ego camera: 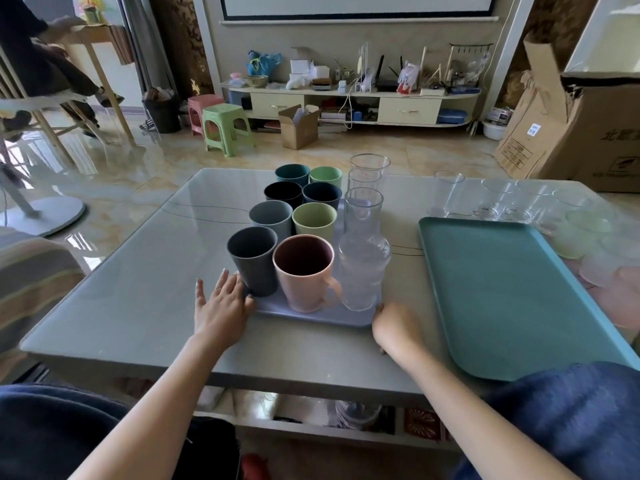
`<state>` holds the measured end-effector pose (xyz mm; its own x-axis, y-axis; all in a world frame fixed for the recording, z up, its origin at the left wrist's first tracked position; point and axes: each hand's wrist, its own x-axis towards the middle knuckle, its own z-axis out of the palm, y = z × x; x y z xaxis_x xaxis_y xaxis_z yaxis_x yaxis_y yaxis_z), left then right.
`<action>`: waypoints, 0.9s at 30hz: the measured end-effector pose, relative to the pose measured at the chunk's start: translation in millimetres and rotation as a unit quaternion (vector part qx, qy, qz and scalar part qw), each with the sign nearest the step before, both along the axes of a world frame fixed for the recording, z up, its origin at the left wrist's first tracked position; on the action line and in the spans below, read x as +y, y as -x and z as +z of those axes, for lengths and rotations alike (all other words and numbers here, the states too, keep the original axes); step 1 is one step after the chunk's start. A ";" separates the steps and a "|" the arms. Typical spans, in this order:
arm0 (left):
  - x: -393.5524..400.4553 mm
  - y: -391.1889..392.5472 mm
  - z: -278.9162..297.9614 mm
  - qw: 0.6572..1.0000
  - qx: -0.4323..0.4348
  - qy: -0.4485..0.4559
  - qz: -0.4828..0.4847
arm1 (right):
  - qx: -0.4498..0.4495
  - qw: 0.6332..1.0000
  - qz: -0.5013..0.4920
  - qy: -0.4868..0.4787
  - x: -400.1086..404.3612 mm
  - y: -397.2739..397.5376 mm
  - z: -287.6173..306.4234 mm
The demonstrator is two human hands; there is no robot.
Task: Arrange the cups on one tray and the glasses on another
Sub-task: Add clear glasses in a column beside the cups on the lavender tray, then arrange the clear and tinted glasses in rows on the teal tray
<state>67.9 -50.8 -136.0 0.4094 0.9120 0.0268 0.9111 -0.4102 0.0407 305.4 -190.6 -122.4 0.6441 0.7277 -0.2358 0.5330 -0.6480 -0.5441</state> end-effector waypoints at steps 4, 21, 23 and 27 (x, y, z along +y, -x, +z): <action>19.7 -2.9 -1.9 1.000 0.006 0.015 0.011 | -0.012 1.000 -0.003 0.013 20.9 0.0 -3.4; -27.4 -10.8 151.2 0.982 0.027 0.182 0.032 | 0.175 0.984 0.021 -0.001 -23.6 -30.2 76.3; -37.8 -19.5 173.2 0.993 0.008 0.118 0.021 | 0.184 0.983 0.020 -0.019 -32.1 -36.3 91.1; -62.6 -52.2 198.3 0.994 -0.017 -0.076 -0.075 | 0.175 0.984 0.014 -0.040 -46.8 -62.2 108.3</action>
<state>120.1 -113.4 62.3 0.5366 0.8254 0.1754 0.8386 -0.5448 -0.0020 367.7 -237.4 -14.0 0.5133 0.7690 -0.3810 0.3204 -0.5836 -0.7462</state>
